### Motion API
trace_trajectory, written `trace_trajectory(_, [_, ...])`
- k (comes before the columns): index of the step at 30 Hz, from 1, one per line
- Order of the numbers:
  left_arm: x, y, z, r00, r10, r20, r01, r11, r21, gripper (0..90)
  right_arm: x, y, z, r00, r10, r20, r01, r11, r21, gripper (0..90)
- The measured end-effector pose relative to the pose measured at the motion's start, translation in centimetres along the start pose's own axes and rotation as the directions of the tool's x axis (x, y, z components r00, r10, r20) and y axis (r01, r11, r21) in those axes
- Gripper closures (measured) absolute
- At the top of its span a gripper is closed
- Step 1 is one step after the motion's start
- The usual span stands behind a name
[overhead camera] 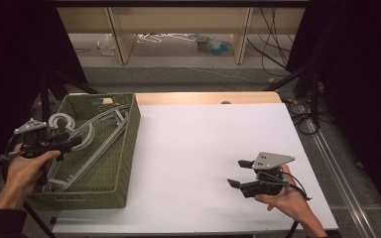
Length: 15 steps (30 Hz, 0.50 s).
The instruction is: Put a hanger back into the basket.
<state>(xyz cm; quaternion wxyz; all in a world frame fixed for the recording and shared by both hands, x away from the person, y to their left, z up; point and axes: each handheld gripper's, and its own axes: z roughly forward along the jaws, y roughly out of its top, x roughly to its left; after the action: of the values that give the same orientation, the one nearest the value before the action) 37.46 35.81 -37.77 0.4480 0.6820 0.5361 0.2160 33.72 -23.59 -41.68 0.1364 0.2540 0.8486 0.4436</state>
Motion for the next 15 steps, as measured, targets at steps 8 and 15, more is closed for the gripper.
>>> trace_trajectory(8, [-4.6, -0.5, -0.3, 0.9899, 0.046, 0.134, -0.034, 0.9955, -0.089, 34.6, 0.1, 0.0, 0.0, 1.0000, 0.006, 0.000, -0.006, 1.000, 0.005, 27.8])
trace_trajectory(15, [-7.3, -0.9, 0.2, 0.9759, 0.046, 0.213, -0.021, 0.9929, -0.117, 29.5, 0.1, -0.1, 0.1, 0.9999, 0.012, 0.004, -0.012, 1.000, -0.006, 25.5])
